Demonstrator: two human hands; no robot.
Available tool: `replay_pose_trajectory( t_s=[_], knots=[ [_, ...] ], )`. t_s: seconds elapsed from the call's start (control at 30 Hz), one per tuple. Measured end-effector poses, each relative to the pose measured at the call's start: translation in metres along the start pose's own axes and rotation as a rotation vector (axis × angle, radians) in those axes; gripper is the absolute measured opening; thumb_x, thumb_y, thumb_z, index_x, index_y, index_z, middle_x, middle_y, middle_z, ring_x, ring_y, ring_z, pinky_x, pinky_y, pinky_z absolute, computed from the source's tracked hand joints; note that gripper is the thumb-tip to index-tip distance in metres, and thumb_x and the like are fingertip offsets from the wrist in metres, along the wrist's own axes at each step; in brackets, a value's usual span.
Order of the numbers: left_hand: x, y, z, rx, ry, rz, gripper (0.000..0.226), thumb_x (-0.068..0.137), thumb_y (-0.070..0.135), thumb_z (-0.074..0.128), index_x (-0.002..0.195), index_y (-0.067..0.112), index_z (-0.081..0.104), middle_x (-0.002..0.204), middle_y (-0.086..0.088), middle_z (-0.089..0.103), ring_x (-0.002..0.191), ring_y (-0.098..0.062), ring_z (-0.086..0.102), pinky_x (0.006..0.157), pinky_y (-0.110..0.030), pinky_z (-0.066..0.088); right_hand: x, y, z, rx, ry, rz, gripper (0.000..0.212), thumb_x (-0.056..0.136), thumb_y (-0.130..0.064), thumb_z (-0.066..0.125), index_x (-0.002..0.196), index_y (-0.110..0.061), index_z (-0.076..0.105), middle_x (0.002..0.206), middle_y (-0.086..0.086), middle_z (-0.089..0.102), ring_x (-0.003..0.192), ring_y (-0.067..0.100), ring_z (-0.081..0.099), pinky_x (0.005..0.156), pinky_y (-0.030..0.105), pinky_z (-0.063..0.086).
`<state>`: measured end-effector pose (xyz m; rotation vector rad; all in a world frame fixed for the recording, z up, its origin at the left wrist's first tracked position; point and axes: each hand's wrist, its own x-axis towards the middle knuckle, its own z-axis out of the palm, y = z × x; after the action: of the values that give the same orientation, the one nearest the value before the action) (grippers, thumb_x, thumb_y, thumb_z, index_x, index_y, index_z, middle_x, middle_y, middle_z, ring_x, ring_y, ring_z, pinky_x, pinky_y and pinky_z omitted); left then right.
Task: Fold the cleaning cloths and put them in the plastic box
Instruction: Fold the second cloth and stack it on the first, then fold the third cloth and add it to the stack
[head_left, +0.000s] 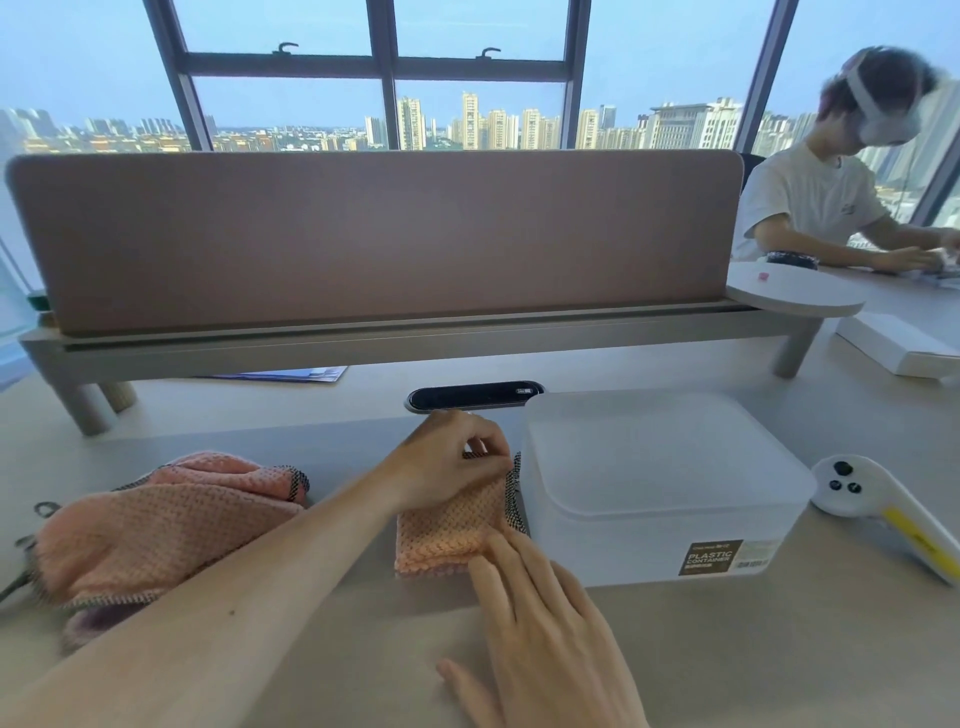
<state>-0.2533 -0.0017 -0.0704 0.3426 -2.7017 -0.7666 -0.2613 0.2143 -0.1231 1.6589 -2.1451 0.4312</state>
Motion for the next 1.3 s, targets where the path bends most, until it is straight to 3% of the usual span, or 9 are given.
replay_pose_trajectory(
  t_s=[0.13,0.27,0.43,0.73,0.83,0.93,1.1,1.2,1.3],
  knots=[
    [-0.008,-0.007,0.004,0.132,0.057,-0.030,0.020,0.098,0.041,0.062,0.108,0.027,0.073,0.110,0.012,0.072,0.101,-0.006,0.064,0.093,-0.032,0.053,0.004,-0.002,-0.002,0.024,-0.098,0.057,0.089,0.064,-0.074,0.058,0.124,-0.011,0.072,0.121,0.005,0.074,0.116,0.021,0.070,0.085,0.030,0.061],
    [-0.038,0.007,0.003,0.228,0.291,-0.036,0.039,0.102,0.044,0.043,0.130,0.026,0.063,0.134,0.013,0.062,0.123,-0.009,0.056,0.107,-0.034,0.042,0.002,-0.002,-0.005,0.012,-0.154,0.117,0.090,0.069,-0.074,0.052,0.118,-0.003,0.075,0.116,0.009,0.076,0.105,0.022,0.075,0.074,0.028,0.061],
    [-0.071,0.017,0.021,0.391,-0.161,-0.092,0.060,0.107,0.048,0.026,0.164,0.032,0.015,0.171,0.013,0.013,0.158,-0.007,0.006,0.129,-0.033,0.006,0.002,-0.007,-0.008,0.008,-0.191,0.139,0.089,0.072,-0.071,0.051,0.120,0.000,0.073,0.120,0.013,0.073,0.107,0.026,0.073,0.074,0.032,0.062],
    [-0.085,0.019,0.009,0.330,-0.097,-0.132,0.059,0.109,0.046,0.020,0.164,0.029,0.010,0.173,0.006,0.003,0.158,-0.009,-0.012,0.128,-0.039,-0.011,0.001,-0.009,-0.002,0.039,-0.260,0.180,0.108,0.090,-0.077,0.013,0.121,0.010,0.069,0.125,0.023,0.070,0.111,0.032,0.072,0.068,0.038,0.063],
    [-0.118,0.004,-0.041,0.219,0.183,-0.133,0.051,0.108,0.039,0.037,0.157,0.028,0.034,0.166,0.009,0.028,0.156,-0.008,0.013,0.128,-0.030,0.005,-0.001,-0.009,-0.006,0.021,-0.217,0.125,0.105,0.092,-0.074,0.015,0.125,0.012,0.065,0.133,0.026,0.064,0.117,0.036,0.068,0.070,0.042,0.063],
    [-0.168,-0.031,-0.103,0.446,0.355,-0.202,0.036,0.093,0.038,0.062,0.128,0.031,0.062,0.130,0.012,0.060,0.124,-0.011,0.052,0.108,-0.031,0.040,-0.003,-0.015,-0.015,0.022,-0.145,0.023,0.094,0.095,-0.068,0.018,0.131,0.005,0.064,0.143,0.021,0.059,0.126,0.034,0.062,0.073,0.041,0.062],
    [-0.222,-0.059,-0.134,0.669,0.227,-0.203,0.028,0.080,0.034,0.083,0.106,0.031,0.073,0.108,0.014,0.071,0.092,-0.009,0.061,0.089,-0.028,0.048,0.003,-0.044,-0.028,0.144,0.050,-0.194,0.071,0.084,-0.056,0.051,0.131,-0.005,0.067,0.146,0.011,0.058,0.135,0.022,0.048,0.084,0.039,0.060],
    [-0.223,-0.059,-0.137,0.585,0.340,-0.178,0.005,0.089,0.025,0.075,0.094,0.026,0.076,0.096,0.010,0.073,0.087,-0.014,0.066,0.080,-0.039,0.056,0.011,-0.062,-0.047,0.212,0.078,-0.258,0.066,0.083,-0.055,0.054,0.132,-0.011,0.067,0.145,0.007,0.059,0.133,0.022,0.056,0.090,0.036,0.056],
    [-0.215,-0.038,-0.156,0.384,0.485,-0.173,0.006,0.091,0.021,0.074,0.090,0.023,0.079,0.089,0.010,0.073,0.082,-0.006,0.065,0.078,-0.026,0.052,0.020,-0.067,-0.065,0.295,0.060,-0.200,0.060,0.089,-0.055,0.051,0.134,-0.017,0.064,0.144,-0.001,0.057,0.133,0.018,0.056,0.097,0.032,0.051]
  ],
)
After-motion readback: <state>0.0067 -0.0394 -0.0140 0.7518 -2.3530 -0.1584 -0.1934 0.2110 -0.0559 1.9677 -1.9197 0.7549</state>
